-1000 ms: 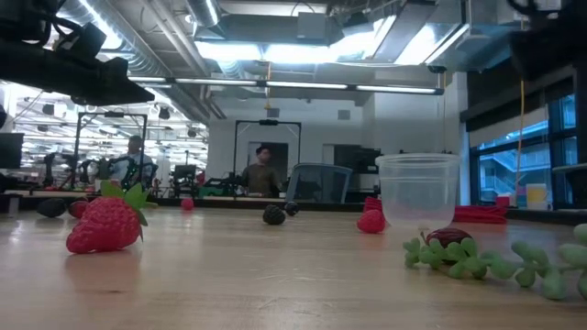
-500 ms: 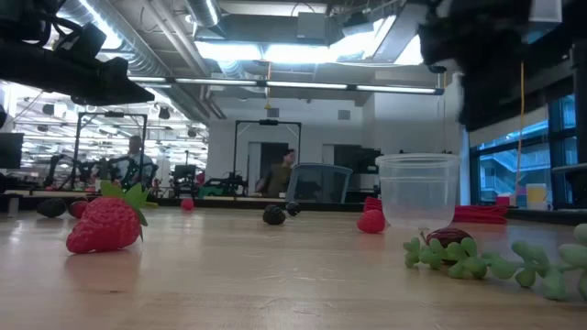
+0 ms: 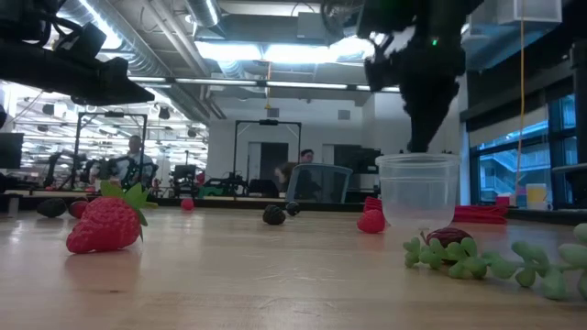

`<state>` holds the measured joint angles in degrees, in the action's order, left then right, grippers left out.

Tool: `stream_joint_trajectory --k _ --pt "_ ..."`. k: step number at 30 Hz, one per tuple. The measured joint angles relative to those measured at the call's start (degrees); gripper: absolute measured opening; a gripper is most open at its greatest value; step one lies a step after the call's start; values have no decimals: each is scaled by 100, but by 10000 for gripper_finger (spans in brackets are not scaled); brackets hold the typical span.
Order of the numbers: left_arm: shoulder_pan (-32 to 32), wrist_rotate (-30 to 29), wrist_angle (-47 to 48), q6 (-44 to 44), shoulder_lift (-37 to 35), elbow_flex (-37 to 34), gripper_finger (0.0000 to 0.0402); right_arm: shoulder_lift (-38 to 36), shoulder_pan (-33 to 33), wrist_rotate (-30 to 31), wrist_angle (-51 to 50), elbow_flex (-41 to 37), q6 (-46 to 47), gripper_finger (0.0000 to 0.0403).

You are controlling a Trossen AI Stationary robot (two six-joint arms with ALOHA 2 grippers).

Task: Pick and placing Produce into tupperware
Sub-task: Put the bottom black cherry into the transparent container, then put the bottom red cherry into the transparent container

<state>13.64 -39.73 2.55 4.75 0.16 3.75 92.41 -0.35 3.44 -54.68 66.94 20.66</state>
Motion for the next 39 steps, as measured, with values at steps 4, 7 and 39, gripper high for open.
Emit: stream_joint_trajectory --k 4,7,39 --pt "1 -1 0 0 -1 0 124 285 -3 0 66 0 -270 117" --pt "-1 -1 0 0 -1 0 124 432 2 13 132 2 -316 117" --pt "-1 1 -2 0 -1 0 124 616 2 249 135 63 163 199"
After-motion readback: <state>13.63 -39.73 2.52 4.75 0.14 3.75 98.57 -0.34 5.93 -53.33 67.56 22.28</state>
